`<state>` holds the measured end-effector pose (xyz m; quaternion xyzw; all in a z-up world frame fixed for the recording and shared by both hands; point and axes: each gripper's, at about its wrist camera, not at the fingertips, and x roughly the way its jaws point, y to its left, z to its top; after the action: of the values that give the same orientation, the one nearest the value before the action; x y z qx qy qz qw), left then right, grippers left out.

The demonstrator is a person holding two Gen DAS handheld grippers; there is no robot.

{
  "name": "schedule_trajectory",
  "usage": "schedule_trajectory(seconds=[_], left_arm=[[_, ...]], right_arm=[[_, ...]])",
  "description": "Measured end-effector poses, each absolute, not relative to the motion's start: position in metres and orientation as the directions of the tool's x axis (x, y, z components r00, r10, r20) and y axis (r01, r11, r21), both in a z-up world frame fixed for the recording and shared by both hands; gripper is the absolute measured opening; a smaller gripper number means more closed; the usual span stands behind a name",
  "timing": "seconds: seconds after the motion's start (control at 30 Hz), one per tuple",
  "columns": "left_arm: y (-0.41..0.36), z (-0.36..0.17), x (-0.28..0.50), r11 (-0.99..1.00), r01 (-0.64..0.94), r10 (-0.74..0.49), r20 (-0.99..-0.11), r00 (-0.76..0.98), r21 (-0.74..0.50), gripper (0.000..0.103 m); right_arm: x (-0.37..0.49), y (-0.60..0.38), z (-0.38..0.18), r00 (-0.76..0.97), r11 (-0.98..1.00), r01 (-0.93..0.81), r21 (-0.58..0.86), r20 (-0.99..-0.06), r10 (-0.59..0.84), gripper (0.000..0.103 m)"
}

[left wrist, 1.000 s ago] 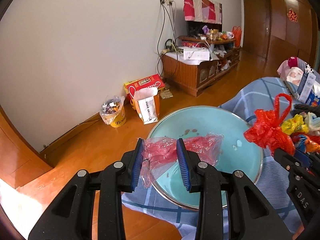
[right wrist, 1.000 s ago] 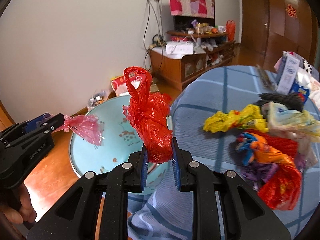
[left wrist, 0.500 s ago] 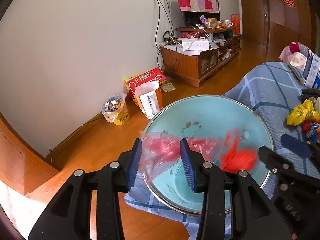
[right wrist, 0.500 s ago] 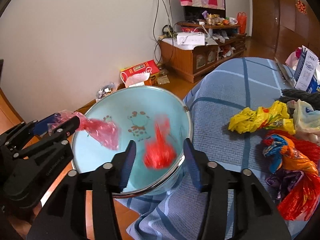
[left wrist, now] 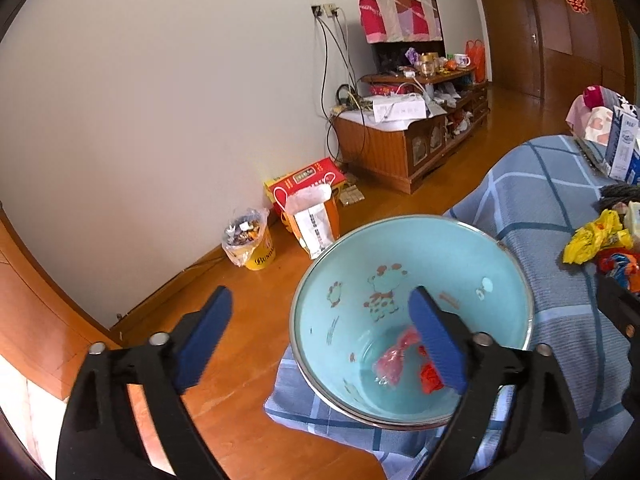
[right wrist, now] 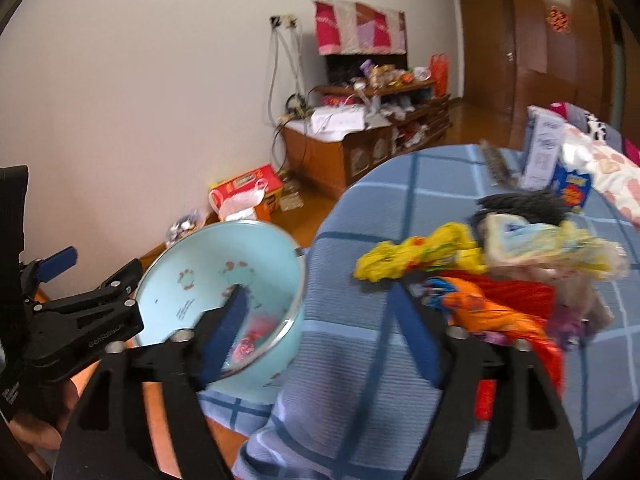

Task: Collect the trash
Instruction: 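Move both tools back toward the pile of bags on the table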

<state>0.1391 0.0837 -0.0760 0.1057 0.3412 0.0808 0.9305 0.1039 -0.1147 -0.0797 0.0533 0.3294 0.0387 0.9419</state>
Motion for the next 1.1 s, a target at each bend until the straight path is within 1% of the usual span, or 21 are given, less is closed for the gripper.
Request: schedule_trajectory(seconds=[0.03,0.1,0.17,0.4,0.57,0.73,0.8,0.93,1.1], left_arm=[[0.082,-0.073,0.137,0.965,-0.077,0.22,-0.614,0.758,0.251,0.093],[0.076,-0.068,0.133,0.967,-0.065,0.207,-0.607,0.768,0.247,0.095],[0.069,-0.063,0.128,0.967,-0.053,0.198,-0.599,0.776,0.25,0.097],[0.045,-0.052,0.114,0.968,-0.003,0.155,-0.588,0.794,0.25,0.097],[0.026,-0.045,0.103,0.966,0.04,0.118,-0.579,0.807,0.254,0.097],[0.009,-0.04,0.092,0.964,0.074,0.088,-0.568,0.818,0.256,0.097],[0.003,-0.039,0.088,0.964,0.088,0.074,-0.571,0.817,0.251,0.097],[-0.007,-0.038,0.081,0.963,0.119,0.044,-0.577,0.815,0.242,0.097],[-0.021,-0.039,0.072,0.96,0.158,0.008,-0.588,0.809,0.231,0.097]], right_arm=[[0.099,-0.12,-0.077,0.788,0.992,-0.021,0.121,-0.609,0.091,0.087],[0.094,-0.13,-0.075,0.795,0.993,0.008,0.117,-0.603,0.064,0.09],[0.09,-0.141,-0.073,0.797,0.992,0.039,0.12,-0.603,0.042,0.09],[0.064,-0.182,-0.069,0.808,0.982,0.14,0.129,-0.588,-0.038,0.092],[0.042,-0.206,-0.062,0.82,0.974,0.195,0.113,-0.563,-0.099,0.092],[0.027,-0.224,-0.058,0.815,0.962,0.251,0.107,-0.559,-0.15,0.092],[0.016,-0.232,-0.058,0.823,0.955,0.275,0.113,-0.541,-0.173,0.092],[-0.009,-0.249,-0.056,0.835,0.913,0.386,0.132,-0.469,-0.286,0.092],[-0.019,-0.278,-0.06,0.807,0.883,0.429,0.191,-0.521,-0.279,0.091]])
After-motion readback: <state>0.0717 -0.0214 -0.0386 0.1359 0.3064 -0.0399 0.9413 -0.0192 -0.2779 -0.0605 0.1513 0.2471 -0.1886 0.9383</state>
